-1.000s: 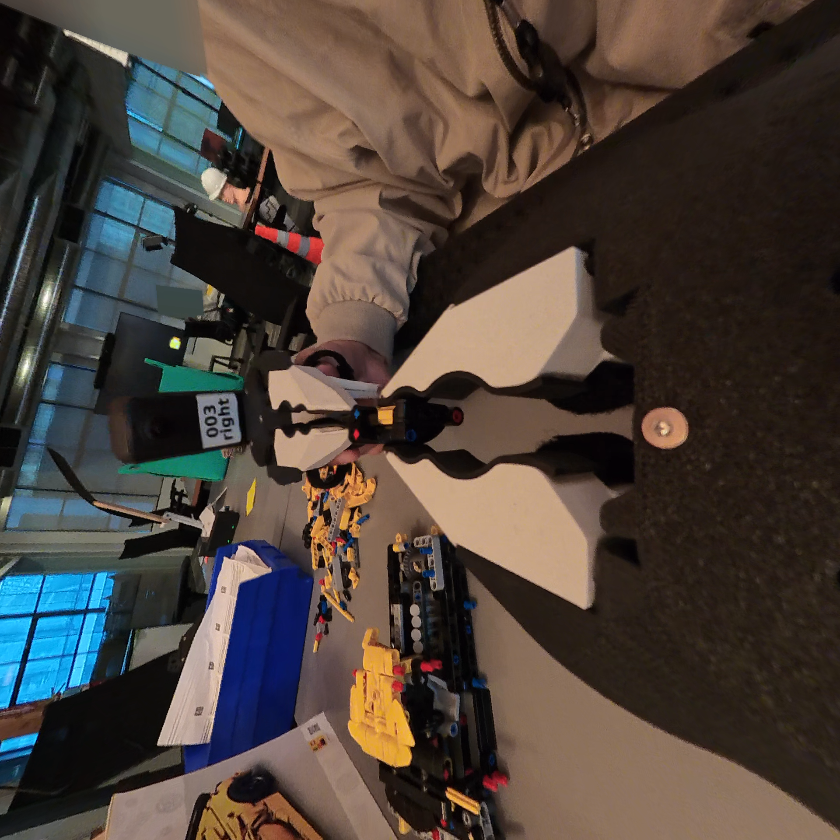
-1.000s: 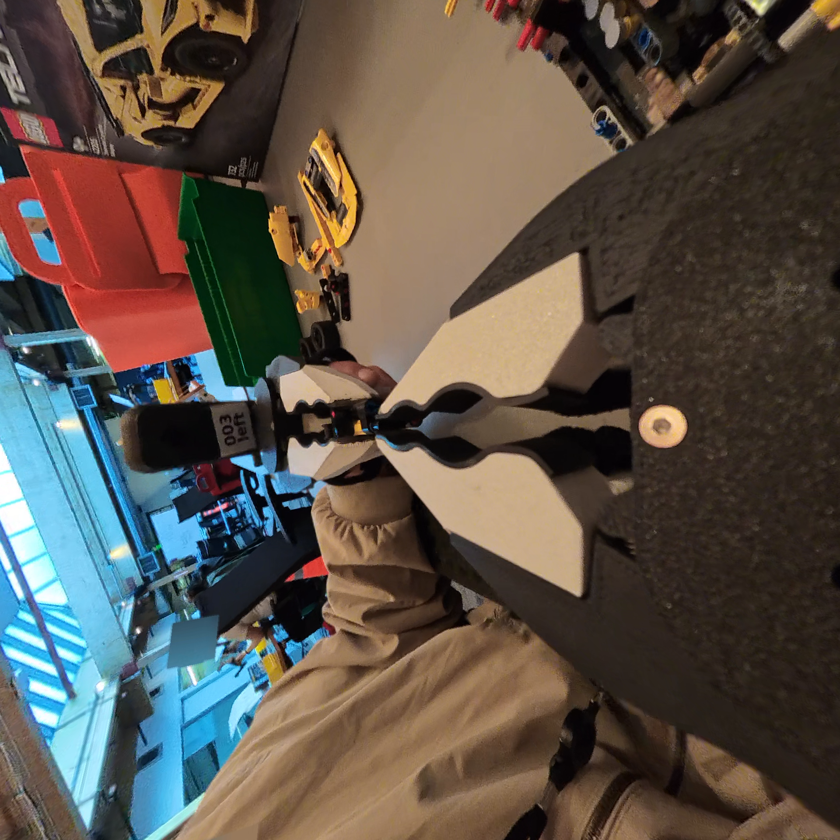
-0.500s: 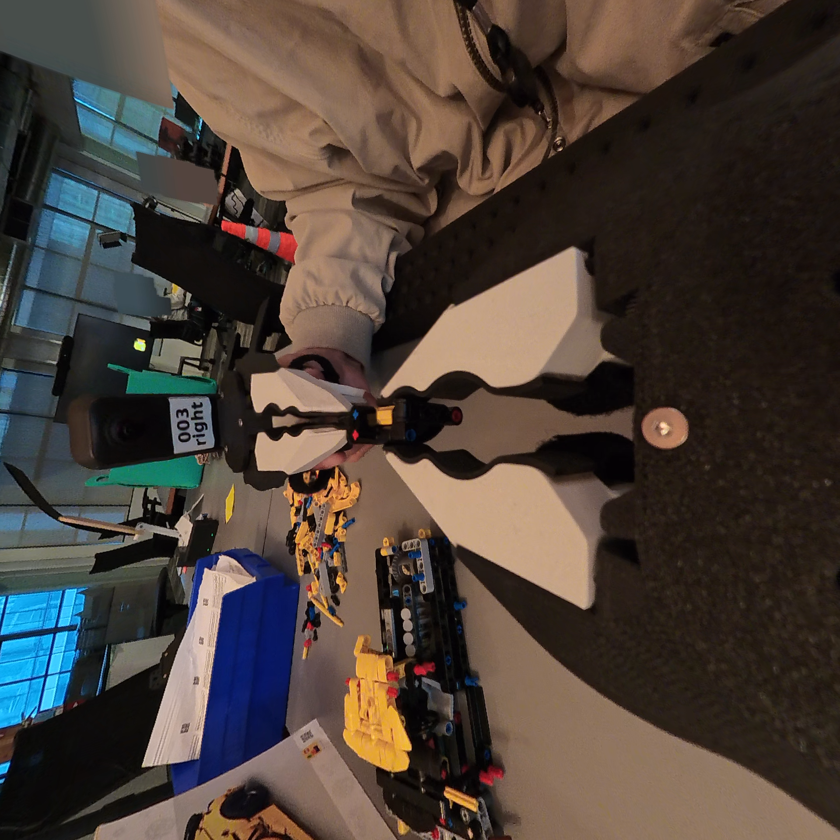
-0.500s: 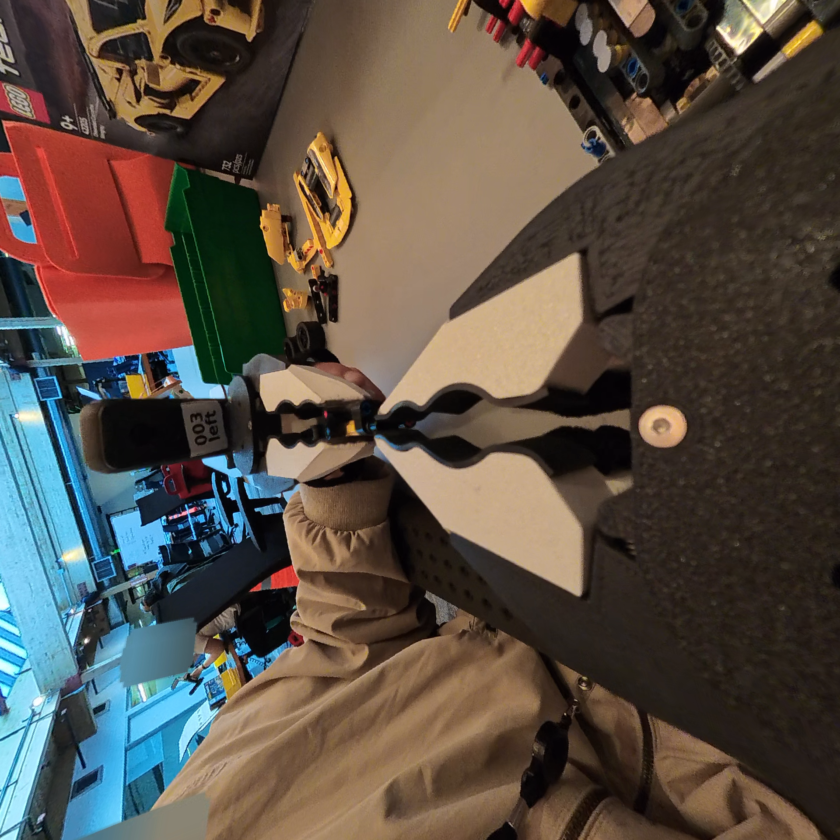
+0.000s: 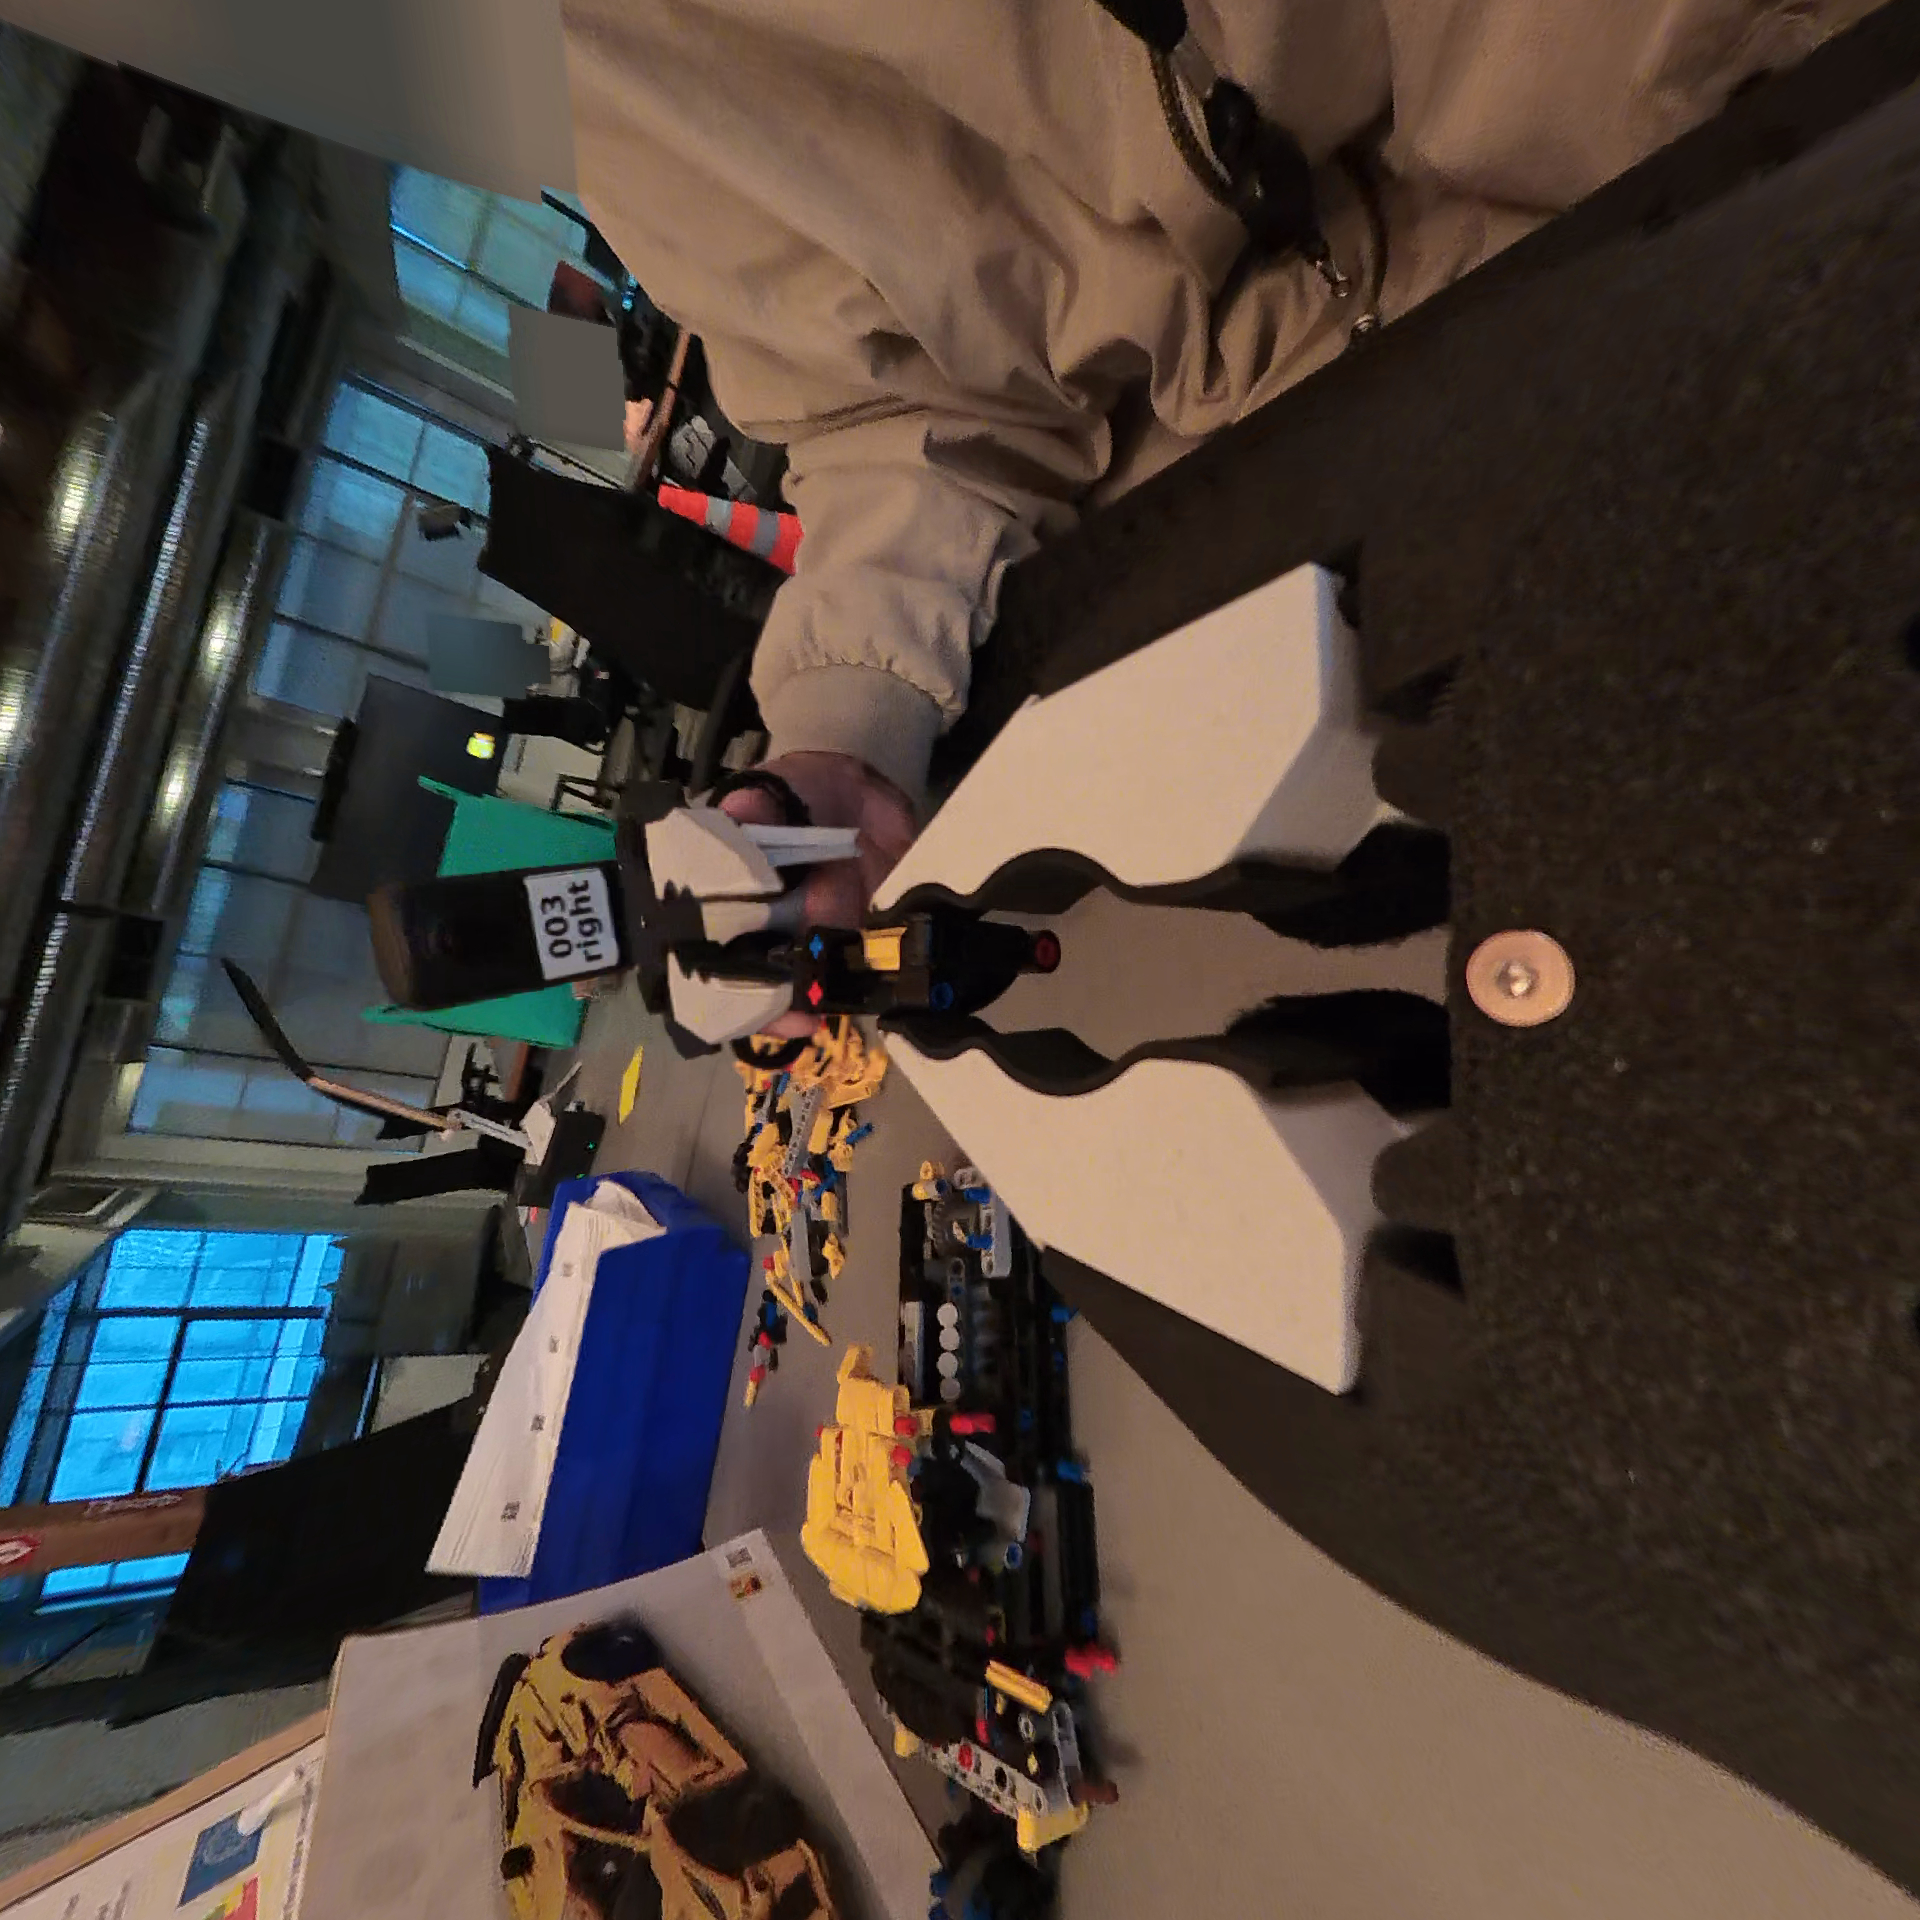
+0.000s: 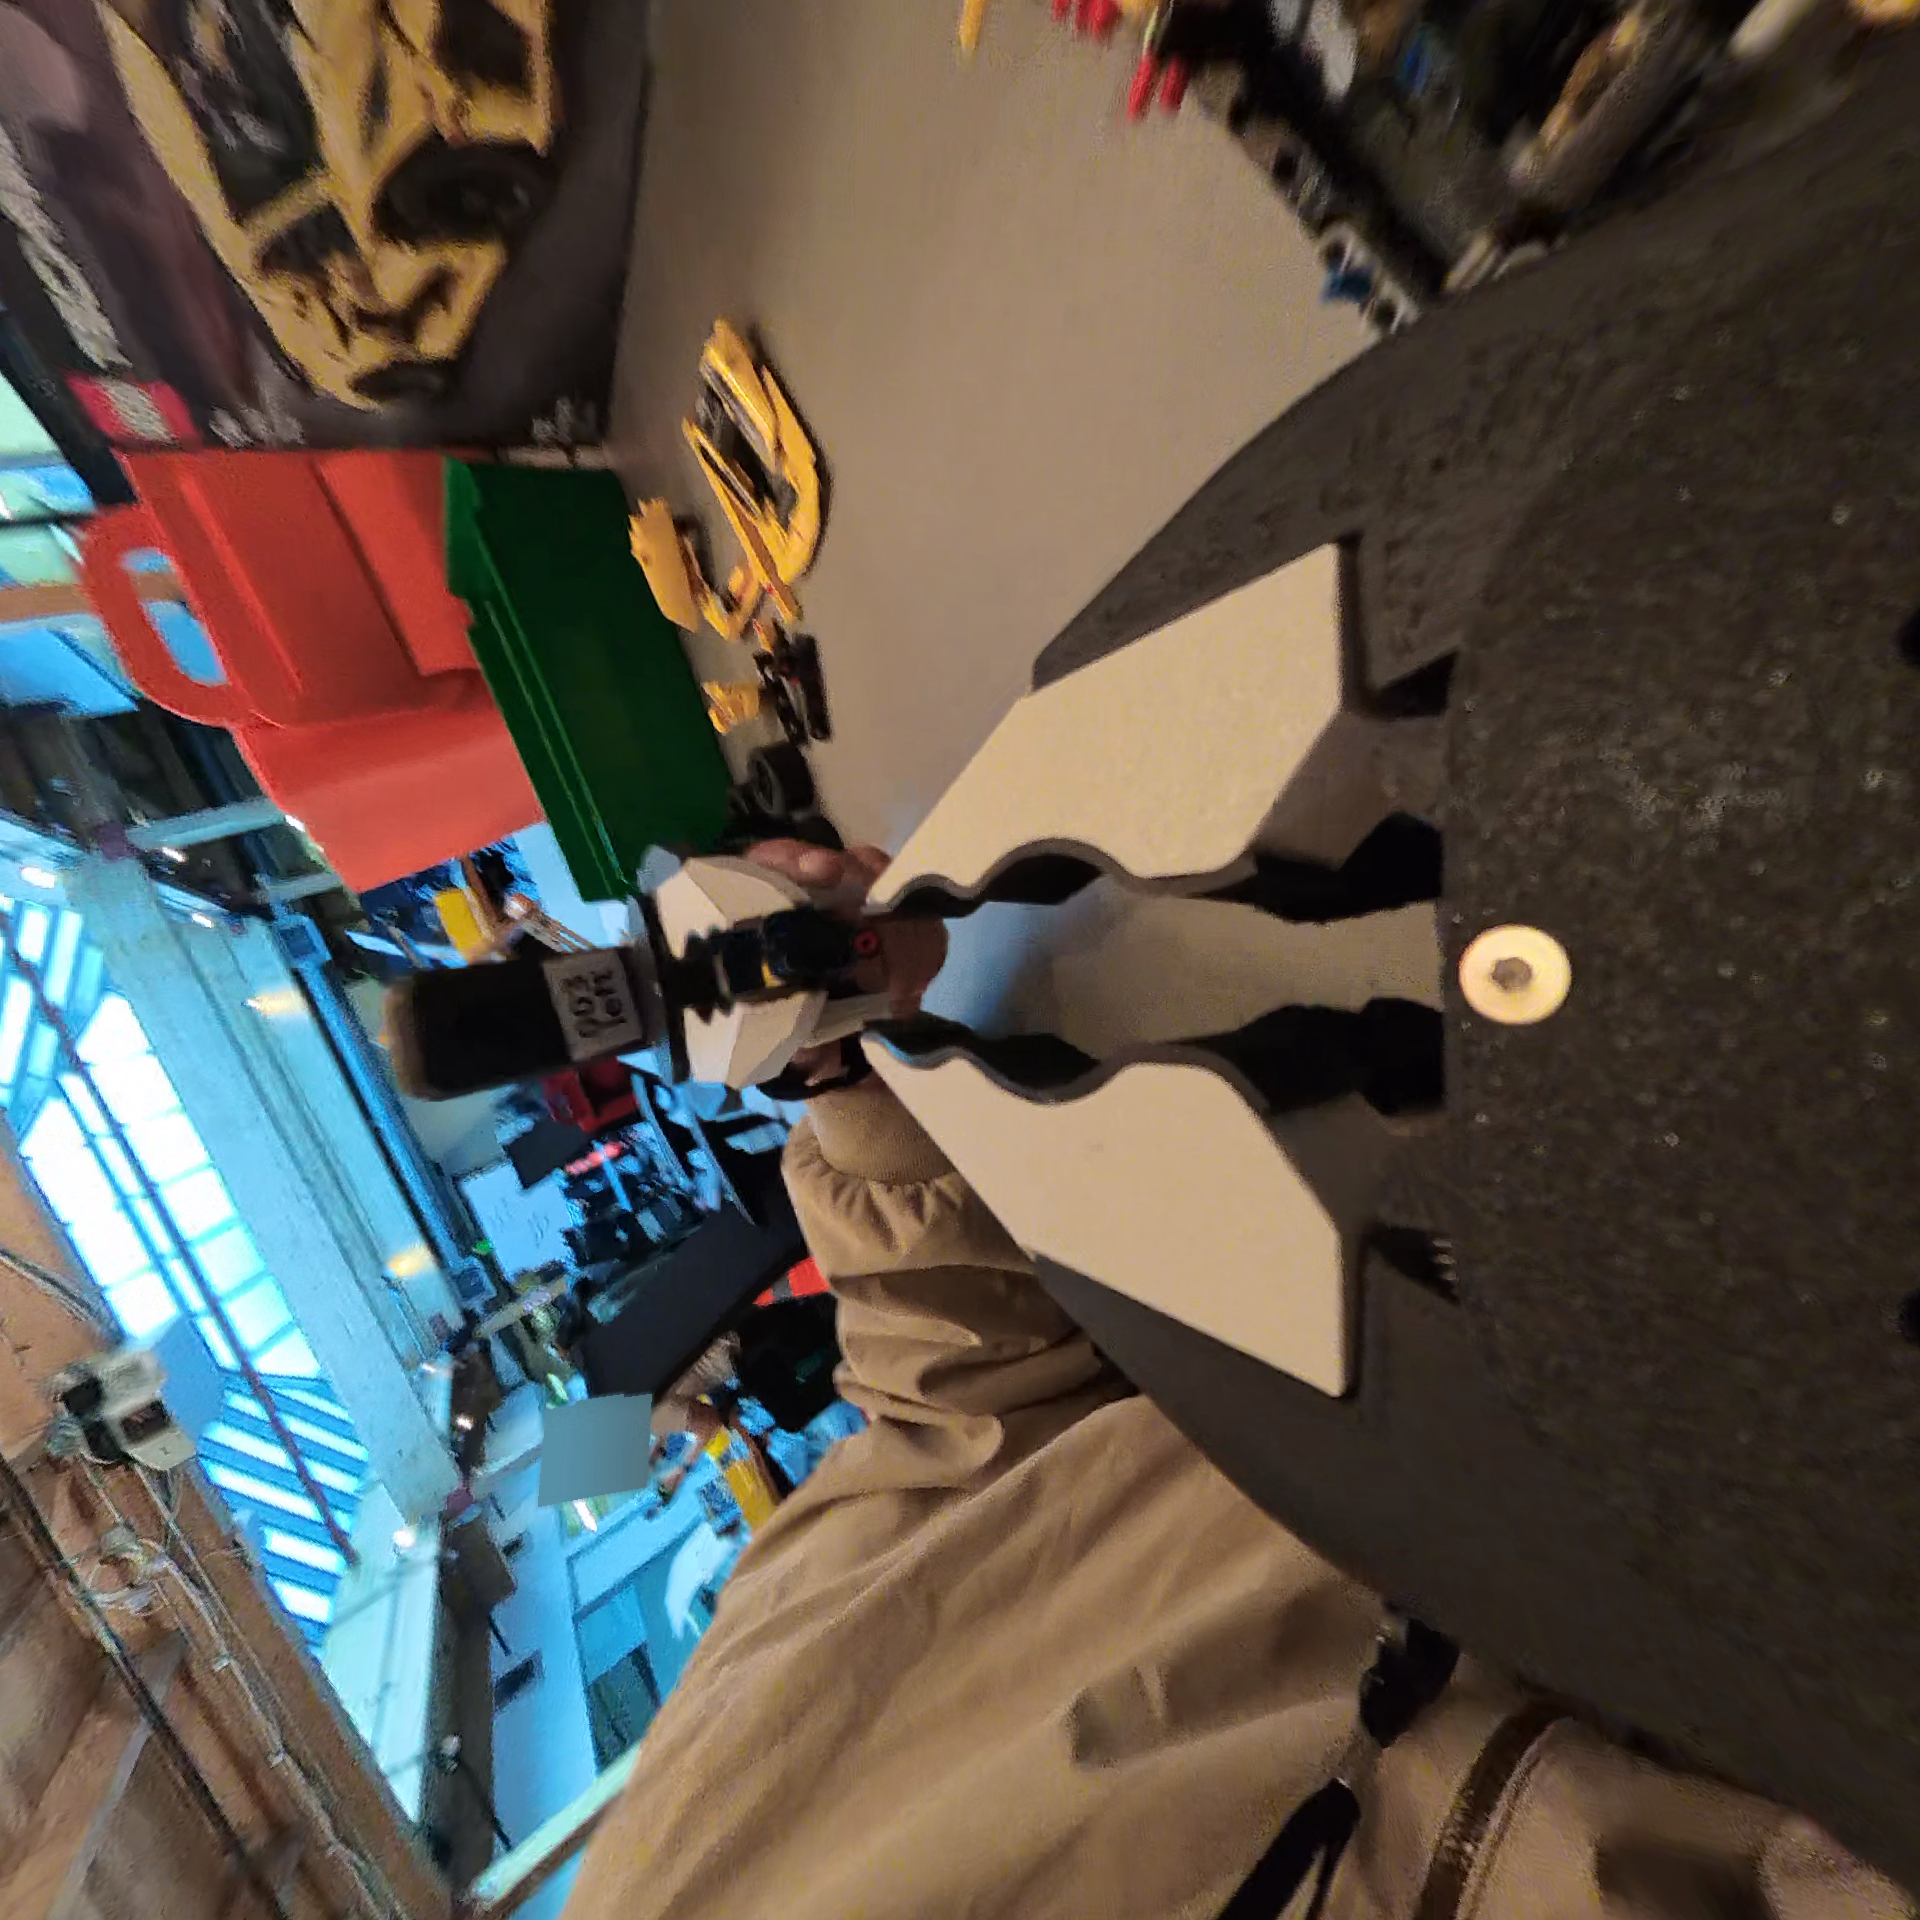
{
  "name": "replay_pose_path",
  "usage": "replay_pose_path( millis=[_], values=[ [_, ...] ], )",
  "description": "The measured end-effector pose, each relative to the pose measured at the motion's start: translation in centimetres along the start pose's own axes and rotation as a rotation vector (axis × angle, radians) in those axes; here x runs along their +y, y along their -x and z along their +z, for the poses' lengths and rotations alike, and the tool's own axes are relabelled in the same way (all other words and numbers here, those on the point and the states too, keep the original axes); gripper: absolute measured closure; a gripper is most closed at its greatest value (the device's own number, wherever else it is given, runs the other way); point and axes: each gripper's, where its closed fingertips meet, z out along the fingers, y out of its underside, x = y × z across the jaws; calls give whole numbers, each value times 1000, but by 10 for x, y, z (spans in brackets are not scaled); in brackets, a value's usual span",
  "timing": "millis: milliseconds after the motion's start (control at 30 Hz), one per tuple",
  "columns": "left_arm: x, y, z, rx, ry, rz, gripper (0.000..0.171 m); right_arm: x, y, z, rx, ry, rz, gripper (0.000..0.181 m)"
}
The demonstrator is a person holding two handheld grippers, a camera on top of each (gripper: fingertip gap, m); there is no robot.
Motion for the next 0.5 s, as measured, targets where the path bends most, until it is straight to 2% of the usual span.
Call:
replay_pose_path(
  millis=[67, 167, 367, 500],
  values=[
    [5, -6, 6, 15, 24, 3, 156, 9, 1, 9, 12, 39, -23, 164],
    [6, -8, 7, 30, 27, -3, 156, 4, 1, 6, 7, 5, -23, 174],
    [12, -8, 11, 36, 53, -7, 156, 7, 2, 10, -4, 23, -26, 171],
    [12, -7, 11, 31, 51, -9, 156, 11, 4, 14, -10, 44, -28, 175]
  ],
)
